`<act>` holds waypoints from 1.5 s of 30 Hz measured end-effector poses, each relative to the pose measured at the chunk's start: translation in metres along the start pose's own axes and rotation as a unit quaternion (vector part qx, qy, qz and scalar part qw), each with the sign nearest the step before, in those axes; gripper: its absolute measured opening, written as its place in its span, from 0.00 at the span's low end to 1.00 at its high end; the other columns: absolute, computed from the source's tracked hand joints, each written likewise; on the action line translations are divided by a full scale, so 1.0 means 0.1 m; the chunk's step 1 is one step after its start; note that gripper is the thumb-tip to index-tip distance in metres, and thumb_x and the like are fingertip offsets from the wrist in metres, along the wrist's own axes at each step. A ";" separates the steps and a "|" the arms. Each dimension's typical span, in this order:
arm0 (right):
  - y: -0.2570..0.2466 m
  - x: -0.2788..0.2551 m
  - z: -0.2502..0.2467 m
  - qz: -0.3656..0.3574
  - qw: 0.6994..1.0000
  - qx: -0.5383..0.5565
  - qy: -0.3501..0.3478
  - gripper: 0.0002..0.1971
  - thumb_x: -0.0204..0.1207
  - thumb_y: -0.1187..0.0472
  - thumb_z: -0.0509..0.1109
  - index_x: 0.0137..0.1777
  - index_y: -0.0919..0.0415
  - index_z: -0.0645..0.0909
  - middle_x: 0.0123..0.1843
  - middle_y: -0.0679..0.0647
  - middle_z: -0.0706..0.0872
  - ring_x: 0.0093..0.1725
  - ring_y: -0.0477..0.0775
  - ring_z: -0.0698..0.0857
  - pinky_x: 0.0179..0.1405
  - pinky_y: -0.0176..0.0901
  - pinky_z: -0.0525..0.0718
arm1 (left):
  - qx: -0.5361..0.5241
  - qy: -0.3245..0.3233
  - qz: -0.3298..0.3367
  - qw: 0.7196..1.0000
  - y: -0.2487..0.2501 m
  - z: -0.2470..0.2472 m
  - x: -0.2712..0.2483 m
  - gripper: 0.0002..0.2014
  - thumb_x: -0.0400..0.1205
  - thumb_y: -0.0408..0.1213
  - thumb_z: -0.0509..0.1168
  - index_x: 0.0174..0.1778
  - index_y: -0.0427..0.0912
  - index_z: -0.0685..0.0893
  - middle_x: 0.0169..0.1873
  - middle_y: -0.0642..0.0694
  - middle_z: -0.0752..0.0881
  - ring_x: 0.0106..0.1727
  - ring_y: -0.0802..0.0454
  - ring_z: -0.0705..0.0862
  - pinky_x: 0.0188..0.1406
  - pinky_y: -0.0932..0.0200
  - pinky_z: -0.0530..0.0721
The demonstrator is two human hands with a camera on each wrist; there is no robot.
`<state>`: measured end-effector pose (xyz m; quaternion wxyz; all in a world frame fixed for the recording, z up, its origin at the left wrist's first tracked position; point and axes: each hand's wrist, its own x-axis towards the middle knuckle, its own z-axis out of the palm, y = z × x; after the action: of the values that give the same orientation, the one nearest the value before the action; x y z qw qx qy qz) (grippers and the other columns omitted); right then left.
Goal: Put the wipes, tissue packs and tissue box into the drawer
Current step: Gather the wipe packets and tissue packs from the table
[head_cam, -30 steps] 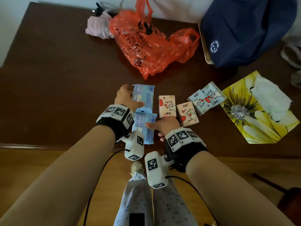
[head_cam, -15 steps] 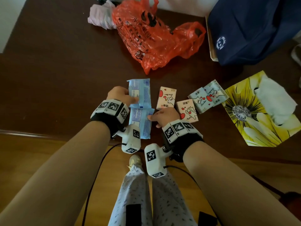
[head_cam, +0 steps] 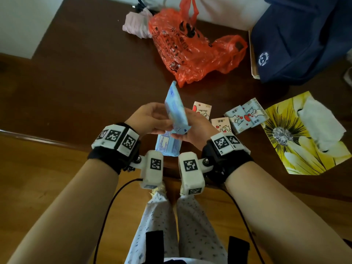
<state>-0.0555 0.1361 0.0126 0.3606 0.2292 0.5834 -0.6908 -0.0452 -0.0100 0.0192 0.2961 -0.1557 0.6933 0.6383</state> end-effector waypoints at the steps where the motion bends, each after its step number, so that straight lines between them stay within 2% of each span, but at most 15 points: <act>1: 0.01 0.00 0.01 -0.005 1.000 -0.004 -0.010 0.10 0.81 0.57 0.61 0.57 0.58 0.79 0.45 0.53 0.83 0.44 0.54 0.84 0.50 0.51 0.84 | -0.011 0.007 0.006 1.000 -0.01 0.01 -0.01 0.21 0.76 0.23 0.65 0.65 0.40 0.76 0.43 0.45 0.87 0.42 0.52 0.87 0.50 0.56 0.86; 3: 0.04 -0.01 0.05 -0.017 1.000 0.007 -0.017 0.18 0.80 0.60 0.64 0.68 0.63 0.74 0.47 0.53 0.84 0.45 0.53 0.84 0.50 0.52 0.84 | -0.069 -0.010 0.009 0.998 -0.03 0.01 -0.05 0.23 0.76 0.19 0.58 0.67 0.37 0.76 0.45 0.43 0.86 0.44 0.49 0.87 0.47 0.55 0.88; 7: 0.09 0.00 0.10 -0.041 0.998 -0.042 0.007 0.19 0.76 0.65 0.69 0.66 0.67 0.74 0.47 0.54 0.85 0.45 0.53 0.86 0.48 0.50 0.86 | -0.155 -0.089 -0.018 0.984 -0.10 -0.06 -0.13 0.25 0.70 0.31 0.62 0.66 0.38 0.77 0.51 0.42 0.87 0.51 0.45 0.88 0.51 0.50 0.88; 10: 0.12 0.00 0.11 -0.036 0.991 -0.128 0.008 0.19 0.73 0.63 0.72 0.64 0.63 0.77 0.54 0.56 0.86 0.55 0.58 0.86 0.58 0.56 0.85 | -0.127 0.015 -0.032 0.991 -0.18 -0.02 -0.11 0.17 0.78 0.34 0.65 0.63 0.37 0.79 0.52 0.41 0.87 0.50 0.44 0.86 0.53 0.48 0.86; 13: 0.16 0.00 0.00 -0.024 0.980 -0.192 0.046 0.12 0.75 0.62 0.69 0.58 0.58 0.80 0.53 0.54 0.84 0.51 0.52 0.84 0.47 0.45 0.85 | -0.114 0.121 -0.063 0.984 -0.29 -0.07 -0.04 0.10 0.79 0.31 0.65 0.55 0.34 0.82 0.56 0.33 0.85 0.46 0.43 0.86 0.54 0.45 0.85; 17: 0.19 0.01 -0.21 0.068 0.974 -0.183 0.114 0.04 0.78 0.65 0.63 0.44 0.57 0.77 0.37 0.56 0.81 0.32 0.52 0.81 0.38 0.46 0.84 | -0.132 0.145 -0.127 0.972 -0.41 -0.17 -0.03 0.01 0.77 0.30 0.67 0.41 0.39 0.81 0.58 0.30 0.85 0.52 0.36 0.86 0.61 0.38 0.82; 21: 0.24 0.01 -0.19 0.151 0.975 -0.142 0.083 0.06 0.80 0.66 0.62 0.52 0.67 0.77 0.45 0.60 0.82 0.49 0.59 0.83 0.55 0.51 0.83 | -0.144 0.118 -0.154 0.970 -0.46 -0.13 0.00 0.01 0.77 0.31 0.67 0.42 0.39 0.81 0.61 0.30 0.84 0.61 0.33 0.84 0.63 0.35 0.80; 23: 0.30 0.05 -0.16 0.129 0.979 -0.133 0.089 0.07 0.79 0.66 0.63 0.52 0.67 0.80 0.50 0.61 0.86 0.52 0.59 0.83 0.49 0.46 0.84 | -0.150 0.117 -0.152 0.970 -0.45 -0.11 0.02 0.01 0.78 0.30 0.66 0.43 0.39 0.80 0.62 0.30 0.84 0.61 0.33 0.84 0.63 0.35 0.80; 26: 0.37 0.09 -0.13 0.118 0.980 -0.131 0.091 0.05 0.77 0.64 0.67 0.39 0.58 0.79 0.40 0.55 0.85 0.43 0.53 0.86 0.50 0.46 0.85 | -0.151 0.117 -0.153 0.970 -0.44 -0.11 0.04 0.03 0.79 0.31 0.65 0.46 0.39 0.79 0.61 0.33 0.84 0.61 0.36 0.84 0.63 0.37 0.81; 31: 0.35 0.06 -0.14 0.070 0.981 -0.175 0.047 0.05 0.75 0.66 0.68 0.42 0.56 0.78 0.50 0.59 0.87 0.39 0.53 0.86 0.32 0.40 0.82 | -0.170 0.094 -0.133 0.972 -0.41 -0.11 0.00 0.07 0.80 0.30 0.63 0.53 0.38 0.80 0.57 0.36 0.84 0.49 0.42 0.85 0.53 0.43 0.84; 35: 0.09 -0.10 -0.23 -0.005 0.975 -0.203 0.086 0.04 0.74 0.64 0.67 0.44 0.54 0.78 0.58 0.60 0.88 0.49 0.58 0.88 0.32 0.40 0.81 | -0.157 0.120 -0.080 0.977 -0.28 -0.18 -0.01 0.06 0.79 0.28 0.63 0.49 0.42 0.80 0.49 0.39 0.85 0.45 0.46 0.86 0.46 0.48 0.87; 37: -0.05 -0.19 -0.23 -0.042 0.974 -0.202 0.094 0.04 0.73 0.64 0.66 0.44 0.54 0.78 0.57 0.59 0.88 0.46 0.54 0.87 0.31 0.39 0.80 | -0.135 0.113 -0.066 0.982 -0.19 -0.15 -0.01 0.06 0.78 0.27 0.64 0.48 0.42 0.81 0.52 0.36 0.85 0.47 0.42 0.86 0.52 0.43 0.86; 39: -0.16 -0.25 -0.19 -0.077 0.967 -0.229 0.082 0.08 0.72 0.64 0.67 0.50 0.56 0.79 0.55 0.58 0.88 0.44 0.52 0.87 0.30 0.38 0.80 | -0.116 0.085 -0.063 0.988 -0.09 -0.05 -0.01 0.11 0.79 0.28 0.63 0.57 0.37 0.81 0.56 0.33 0.85 0.52 0.38 0.86 0.61 0.38 0.82; 42: -0.24 -0.29 -0.10 -0.102 0.950 -0.288 0.065 0.12 0.70 0.62 0.70 0.53 0.55 0.76 0.45 0.51 0.86 0.38 0.47 0.85 0.27 0.35 0.79 | -0.118 0.026 -0.055 0.991 0.04 0.13 0.01 0.17 0.84 0.33 0.56 0.68 0.33 0.75 0.53 0.35 0.85 0.48 0.43 0.84 0.59 0.41 0.82; 45: -0.25 -0.31 -0.06 -0.113 0.945 -0.304 0.030 0.11 0.69 0.59 0.75 0.41 0.54 0.73 0.39 0.52 0.85 0.31 0.47 0.84 0.26 0.34 0.82 | -0.206 -0.044 -0.083 0.974 0.14 0.26 0.03 0.22 0.86 0.49 0.47 0.59 0.39 0.79 0.49 0.41 0.85 0.48 0.46 0.84 0.54 0.45 0.81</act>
<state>-0.0550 0.1506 0.0502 0.3147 0.0619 0.7984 -0.5096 -0.0503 0.0173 0.0285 0.3400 -0.2419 0.5180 0.7467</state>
